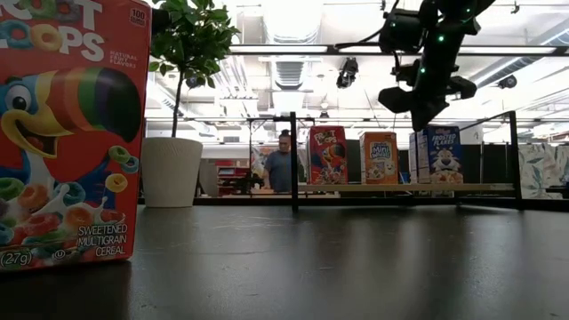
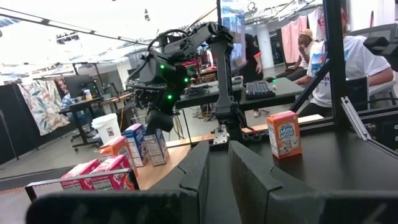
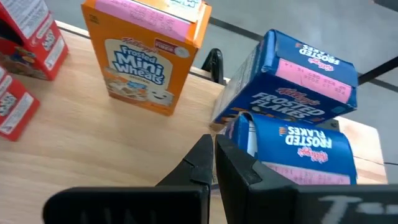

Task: Stack cereal on shelf
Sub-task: Put the top blue cereal box on the shelf aligned with the other blue cereal box

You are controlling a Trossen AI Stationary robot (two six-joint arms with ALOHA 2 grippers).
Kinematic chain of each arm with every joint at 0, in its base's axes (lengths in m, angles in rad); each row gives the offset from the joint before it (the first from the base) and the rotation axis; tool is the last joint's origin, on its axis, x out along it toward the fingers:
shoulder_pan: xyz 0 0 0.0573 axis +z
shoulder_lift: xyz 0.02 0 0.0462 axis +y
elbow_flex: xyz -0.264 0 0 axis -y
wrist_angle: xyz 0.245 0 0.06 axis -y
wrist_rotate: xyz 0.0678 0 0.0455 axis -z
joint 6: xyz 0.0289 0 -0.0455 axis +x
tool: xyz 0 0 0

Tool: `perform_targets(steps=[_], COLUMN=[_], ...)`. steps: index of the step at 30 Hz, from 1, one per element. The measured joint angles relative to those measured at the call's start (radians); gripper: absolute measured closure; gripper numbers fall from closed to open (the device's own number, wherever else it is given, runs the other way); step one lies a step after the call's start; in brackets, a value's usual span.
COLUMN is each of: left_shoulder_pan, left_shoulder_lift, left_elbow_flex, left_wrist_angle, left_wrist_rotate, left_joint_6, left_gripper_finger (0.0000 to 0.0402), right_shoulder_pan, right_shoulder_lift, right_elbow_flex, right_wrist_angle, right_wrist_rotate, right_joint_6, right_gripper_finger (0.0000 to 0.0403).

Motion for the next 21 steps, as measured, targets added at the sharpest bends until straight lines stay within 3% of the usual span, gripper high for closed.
perform_targets(steps=[21], left_shoulder_pan=[0.000], left_shoulder_lift=[0.000], left_elbow_flex=[0.000], left_wrist_angle=[0.000], left_wrist_rotate=[0.000], left_joint_6=[0.000], left_gripper_finger=[0.0357], right_shoulder_pan=[0.000], right_shoulder_lift=[0.000], right_elbow_flex=[-0.002], right_wrist_angle=[-0.003], right_wrist_rotate=[0.060], right_joint_6=[0.020], right_gripper_finger=[0.0394])
